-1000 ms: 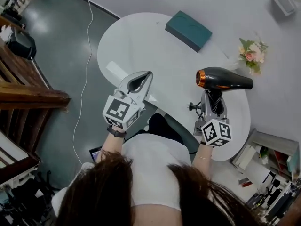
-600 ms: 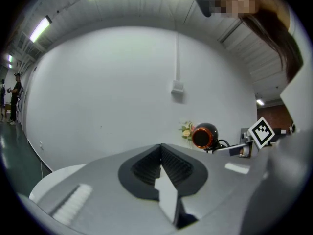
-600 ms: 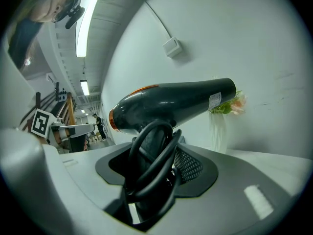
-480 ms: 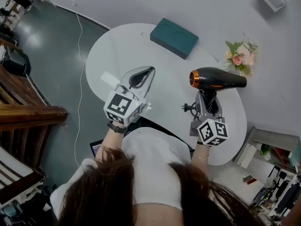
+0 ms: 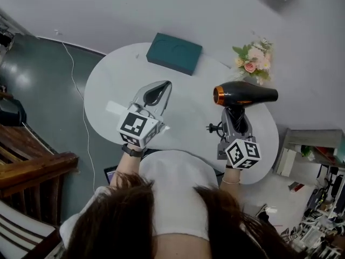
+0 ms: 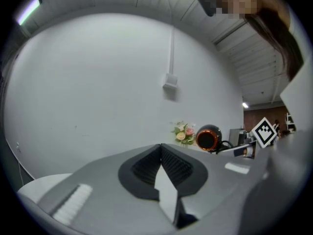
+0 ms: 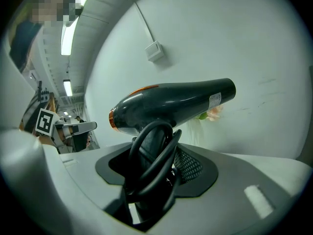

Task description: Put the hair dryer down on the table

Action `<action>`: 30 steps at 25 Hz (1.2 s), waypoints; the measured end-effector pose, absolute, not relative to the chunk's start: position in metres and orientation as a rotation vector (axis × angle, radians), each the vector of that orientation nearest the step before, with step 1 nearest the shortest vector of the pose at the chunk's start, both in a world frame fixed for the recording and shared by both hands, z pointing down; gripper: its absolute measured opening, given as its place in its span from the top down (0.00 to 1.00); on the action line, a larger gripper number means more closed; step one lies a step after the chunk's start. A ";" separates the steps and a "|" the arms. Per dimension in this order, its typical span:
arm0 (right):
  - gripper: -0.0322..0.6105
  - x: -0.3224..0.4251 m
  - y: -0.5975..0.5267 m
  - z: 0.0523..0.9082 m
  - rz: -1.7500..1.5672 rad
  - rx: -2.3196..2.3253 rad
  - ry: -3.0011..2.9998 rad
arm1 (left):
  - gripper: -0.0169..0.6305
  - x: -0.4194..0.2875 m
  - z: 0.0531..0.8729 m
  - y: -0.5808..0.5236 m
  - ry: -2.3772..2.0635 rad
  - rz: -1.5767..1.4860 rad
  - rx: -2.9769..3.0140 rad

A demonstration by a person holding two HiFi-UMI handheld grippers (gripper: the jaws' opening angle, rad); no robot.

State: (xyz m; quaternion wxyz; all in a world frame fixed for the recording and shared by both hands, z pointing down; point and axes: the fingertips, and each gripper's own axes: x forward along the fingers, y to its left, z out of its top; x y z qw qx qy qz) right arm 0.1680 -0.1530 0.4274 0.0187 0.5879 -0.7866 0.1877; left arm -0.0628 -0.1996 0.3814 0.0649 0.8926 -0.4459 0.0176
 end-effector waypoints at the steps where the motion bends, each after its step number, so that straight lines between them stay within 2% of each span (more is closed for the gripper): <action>1: 0.60 0.170 -0.154 0.426 0.580 1.839 -2.433 | 0.88 -0.061 0.381 -0.204 -1.329 0.056 2.702; 15: 0.60 0.170 -0.164 0.442 0.653 1.880 -2.357 | 0.88 -0.039 0.398 -0.222 -1.160 0.103 2.740; 30: 0.60 0.136 -0.154 0.506 0.829 1.757 -2.290 | 0.88 -0.035 0.428 -0.221 -1.102 0.135 2.725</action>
